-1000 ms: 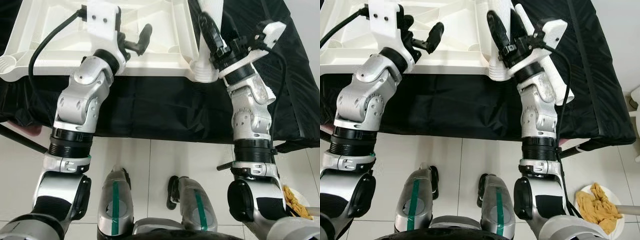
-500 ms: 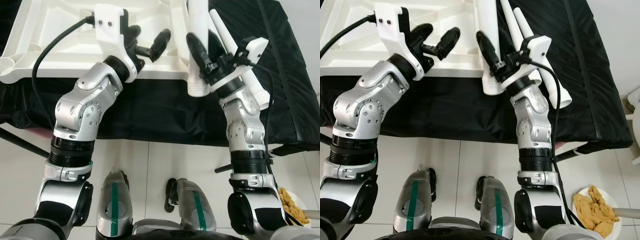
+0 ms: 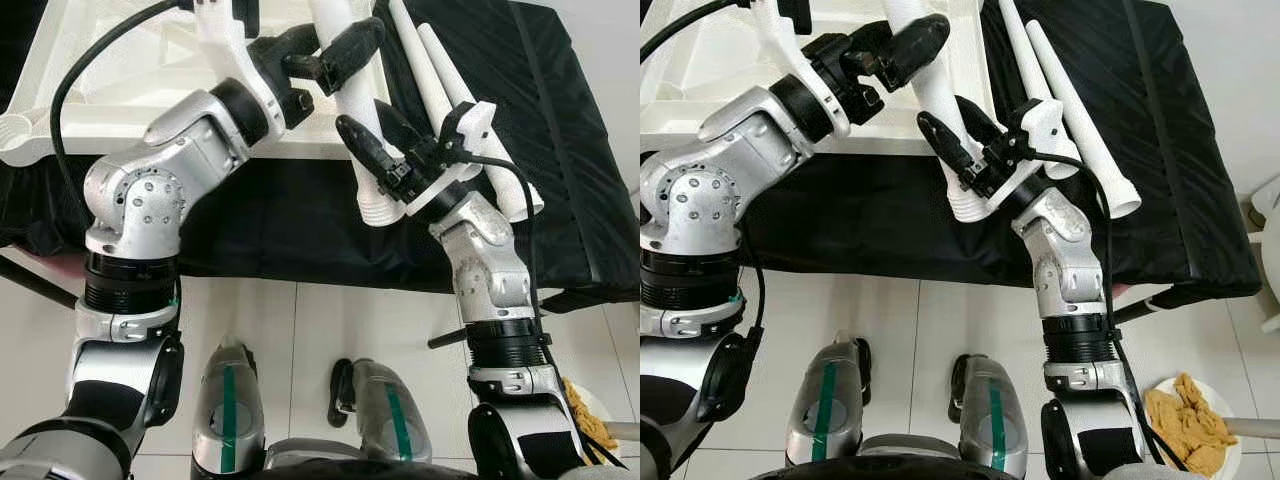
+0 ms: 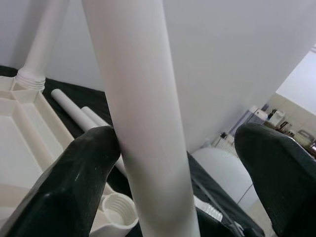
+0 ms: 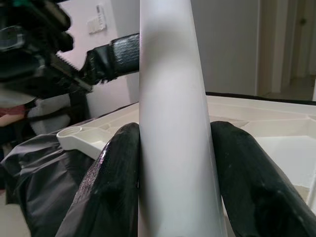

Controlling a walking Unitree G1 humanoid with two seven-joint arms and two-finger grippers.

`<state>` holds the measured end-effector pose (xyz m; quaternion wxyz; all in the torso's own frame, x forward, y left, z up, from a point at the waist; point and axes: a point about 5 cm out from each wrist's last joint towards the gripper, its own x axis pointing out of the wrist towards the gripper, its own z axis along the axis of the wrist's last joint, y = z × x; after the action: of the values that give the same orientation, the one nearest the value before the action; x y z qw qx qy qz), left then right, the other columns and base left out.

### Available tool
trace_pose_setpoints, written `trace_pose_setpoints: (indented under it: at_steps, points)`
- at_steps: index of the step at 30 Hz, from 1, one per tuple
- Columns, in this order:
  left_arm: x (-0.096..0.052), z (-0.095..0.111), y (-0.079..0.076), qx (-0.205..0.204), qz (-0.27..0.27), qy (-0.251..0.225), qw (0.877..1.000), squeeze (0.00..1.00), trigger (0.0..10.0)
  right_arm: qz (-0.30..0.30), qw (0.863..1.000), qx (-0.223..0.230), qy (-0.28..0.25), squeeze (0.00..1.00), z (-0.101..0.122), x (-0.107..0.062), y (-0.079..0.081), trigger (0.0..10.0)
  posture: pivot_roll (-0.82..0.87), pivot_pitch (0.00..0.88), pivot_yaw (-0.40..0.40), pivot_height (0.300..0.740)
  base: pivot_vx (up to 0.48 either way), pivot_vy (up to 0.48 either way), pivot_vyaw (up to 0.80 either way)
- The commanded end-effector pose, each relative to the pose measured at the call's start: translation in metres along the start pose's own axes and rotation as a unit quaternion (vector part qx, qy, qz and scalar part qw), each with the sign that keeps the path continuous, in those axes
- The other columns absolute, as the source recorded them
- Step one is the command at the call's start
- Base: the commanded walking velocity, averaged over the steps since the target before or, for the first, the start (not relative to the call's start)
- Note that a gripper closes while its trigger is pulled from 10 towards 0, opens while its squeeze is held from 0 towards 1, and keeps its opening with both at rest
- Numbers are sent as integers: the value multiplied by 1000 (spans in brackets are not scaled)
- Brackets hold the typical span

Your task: Building children table

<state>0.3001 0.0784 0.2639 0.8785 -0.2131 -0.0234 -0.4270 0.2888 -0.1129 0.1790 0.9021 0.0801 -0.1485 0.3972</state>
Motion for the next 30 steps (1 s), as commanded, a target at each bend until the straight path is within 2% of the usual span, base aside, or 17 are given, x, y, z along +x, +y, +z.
trace_pose_setpoints:
  at_steps: [1,10,18,19,20,21,30]
  points:
    - [2,1,-21,4,-183,6,983,0,10000,11,1000,-2,-2,0,1,0,3,10000,50,2,-30,740,0,0,0]
    - [13,-5,-14,-11,-160,33,987,0,10000,5,1000,-9,-2,0,2,-3,5,10000,17,0,5,740,0,0,0]
    - [16,5,-12,-32,-169,18,985,0,10000,-5,1000,-11,1,0,1,-6,4,10000,12,0,14,740,0,0,0]
    - [15,6,-12,-32,-168,17,985,0,9451,-6,1000,-10,2,0,0,-6,4,10000,14,0,14,740,0,0,0]
    - [15,6,-12,-32,-168,17,985,0,9451,-6,1000,-10,2,0,0,-6,4,10000,14,0,14,740,0,0,0]
    - [15,8,-11,-31,-166,10,986,0,0,-8,1000,-10,2,0,0,-6,3,10000,15,0,15,740,0,0,0]
    - [14,14,-11,-31,-170,2,985,0,0,-9,1000,-9,1,0,-1,-4,2,10000,26,0,13,740,0,0,0]
